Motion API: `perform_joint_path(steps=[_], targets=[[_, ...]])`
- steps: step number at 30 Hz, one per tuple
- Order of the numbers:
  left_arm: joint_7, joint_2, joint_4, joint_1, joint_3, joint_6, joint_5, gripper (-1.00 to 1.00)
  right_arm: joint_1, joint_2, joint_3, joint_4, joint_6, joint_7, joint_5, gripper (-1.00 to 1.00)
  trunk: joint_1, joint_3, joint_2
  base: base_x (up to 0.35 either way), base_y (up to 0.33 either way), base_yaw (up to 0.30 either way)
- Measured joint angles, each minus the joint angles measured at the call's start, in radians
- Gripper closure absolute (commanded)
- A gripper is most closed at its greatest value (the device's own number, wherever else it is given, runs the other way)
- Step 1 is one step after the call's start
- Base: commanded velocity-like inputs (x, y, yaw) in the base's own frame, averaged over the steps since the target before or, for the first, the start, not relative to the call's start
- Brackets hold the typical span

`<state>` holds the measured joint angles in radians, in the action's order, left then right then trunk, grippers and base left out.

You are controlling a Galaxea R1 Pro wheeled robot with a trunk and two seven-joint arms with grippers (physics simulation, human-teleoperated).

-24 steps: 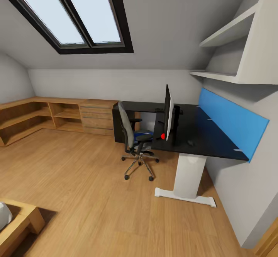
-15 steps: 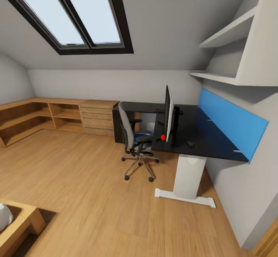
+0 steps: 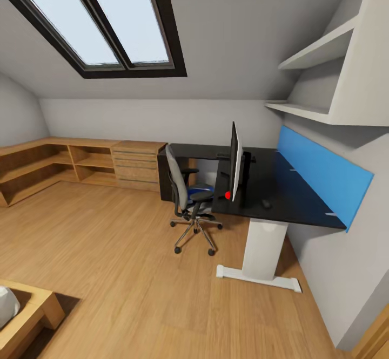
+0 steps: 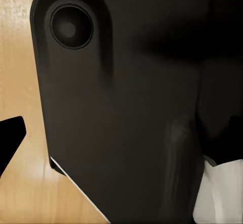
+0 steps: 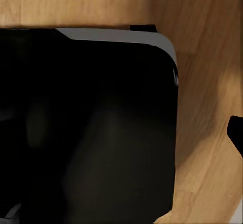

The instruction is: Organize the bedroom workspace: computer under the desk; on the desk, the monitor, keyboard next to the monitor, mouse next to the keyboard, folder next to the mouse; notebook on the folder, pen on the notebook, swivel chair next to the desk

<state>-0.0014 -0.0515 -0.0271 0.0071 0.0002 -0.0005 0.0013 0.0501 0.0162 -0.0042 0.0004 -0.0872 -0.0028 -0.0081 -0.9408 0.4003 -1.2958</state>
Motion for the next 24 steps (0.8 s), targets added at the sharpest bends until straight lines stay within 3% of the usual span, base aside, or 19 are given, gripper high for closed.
perform_joint_path(steps=[8,9,11,12,14,19,20,23,24], targets=[[0.000,0.007,-0.044,0.000,0.001,-0.002,0.000,-1.00,0.000,0.004,0.002,-0.008,-0.045,0.001,-0.001,-1.00,0.031,-0.025,0.056,0.000,0.000,0.000],[0.000,0.007,-0.131,-0.002,0.001,-0.002,0.000,-1.00,0.000,0.004,0.002,-0.010,-0.098,0.002,-0.001,-1.00,0.035,-0.028,0.063,0.000,0.000,0.000],[0.000,0.007,-0.198,0.000,0.001,-0.002,0.000,-1.00,0.000,0.006,0.003,-0.038,-0.192,0.003,-0.002,-1.00,0.042,-0.035,0.077,0.000,0.000,0.000],[0.000,0.005,-0.255,-0.001,0.001,-0.002,0.000,-1.00,0.001,0.007,0.003,-0.084,-0.275,0.004,-0.001,-1.00,0.046,-0.038,0.084,0.000,0.000,0.000],[0.000,0.003,-0.344,0.000,0.001,-0.005,0.000,-1.00,0.001,0.008,0.004,-0.173,-0.372,0.003,-0.001,-1.00,0.054,-0.044,0.098,0.000,0.000,0.000],[0.002,-0.011,-0.518,0.000,0.001,-0.039,0.003,-1.00,0.003,0.005,0.002,-0.366,-0.442,0.001,0.001,-1.00,0.073,-0.060,0.133,0.000,0.000,0.000],[0.003,-0.018,-0.564,-0.003,0.001,-0.060,0.033,-1.00,0.021,0.004,0.002,-0.427,-0.458,0.001,0.002,-1.00,0.077,-0.063,0.140,0.000,0.000,0.000],[0.003,-0.019,-0.541,-0.003,0.003,-0.101,0.061,-1.00,0.032,0.006,0.004,-0.424,-0.459,0.002,0.003,-1.00,0.088,-0.072,0.161,0.000,0.000,0.000],[0.003,-0.013,-0.508,-0.004,0.005,-0.180,0.074,-1.00,0.035,0.008,0.004,-0.363,-0.464,0.002,0.002,-1.00,0.088,-0.072,0.161,0.000,0.000,0.000]])
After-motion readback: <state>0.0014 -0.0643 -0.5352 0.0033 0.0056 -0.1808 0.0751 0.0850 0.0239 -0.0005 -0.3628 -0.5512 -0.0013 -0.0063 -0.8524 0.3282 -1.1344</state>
